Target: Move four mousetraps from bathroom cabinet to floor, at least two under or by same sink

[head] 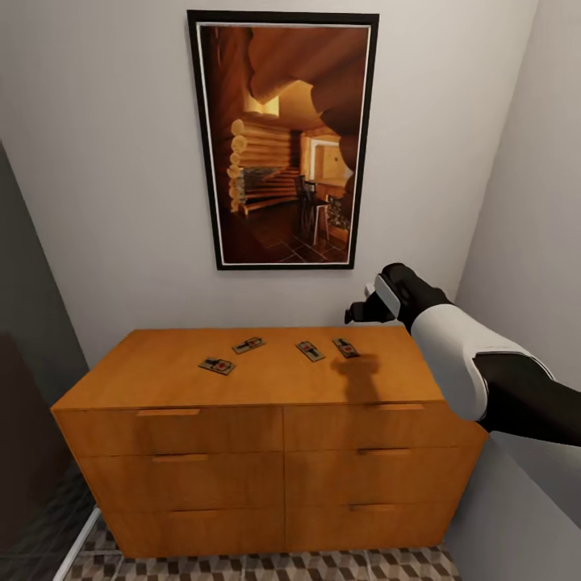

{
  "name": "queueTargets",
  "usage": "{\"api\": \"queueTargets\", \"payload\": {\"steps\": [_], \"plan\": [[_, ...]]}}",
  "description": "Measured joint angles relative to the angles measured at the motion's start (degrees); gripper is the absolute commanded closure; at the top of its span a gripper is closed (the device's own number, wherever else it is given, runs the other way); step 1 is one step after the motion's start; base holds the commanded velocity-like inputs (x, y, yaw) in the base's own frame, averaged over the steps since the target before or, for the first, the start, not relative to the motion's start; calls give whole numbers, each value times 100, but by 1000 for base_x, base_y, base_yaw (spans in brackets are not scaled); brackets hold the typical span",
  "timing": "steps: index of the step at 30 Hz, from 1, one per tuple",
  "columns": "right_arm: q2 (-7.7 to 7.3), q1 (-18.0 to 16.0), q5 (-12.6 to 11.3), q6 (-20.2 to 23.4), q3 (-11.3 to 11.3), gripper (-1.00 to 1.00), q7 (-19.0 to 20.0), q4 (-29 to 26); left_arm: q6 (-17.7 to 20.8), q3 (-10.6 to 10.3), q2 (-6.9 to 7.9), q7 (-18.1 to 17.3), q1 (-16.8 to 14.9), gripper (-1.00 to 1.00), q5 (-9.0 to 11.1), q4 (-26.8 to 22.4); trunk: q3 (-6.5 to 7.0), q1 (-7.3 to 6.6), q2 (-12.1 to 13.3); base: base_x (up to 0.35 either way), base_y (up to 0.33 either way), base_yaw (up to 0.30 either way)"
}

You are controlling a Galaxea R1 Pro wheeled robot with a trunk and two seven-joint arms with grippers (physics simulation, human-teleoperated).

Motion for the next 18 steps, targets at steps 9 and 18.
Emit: {"api": "queueTargets", "payload": {"steps": [9, 18], "plan": [[-6, -1, -1, -2, -2, -100, 9, 70, 0, 0, 0, 0, 0, -100, 0, 0, 0, 0, 0, 0, 11, 0], [6, -1, -1, -10, 4, -100, 10, 108, 0, 0, 0, -1, 0, -100, 0, 0, 0, 0, 0, 0, 13, 0]]}}
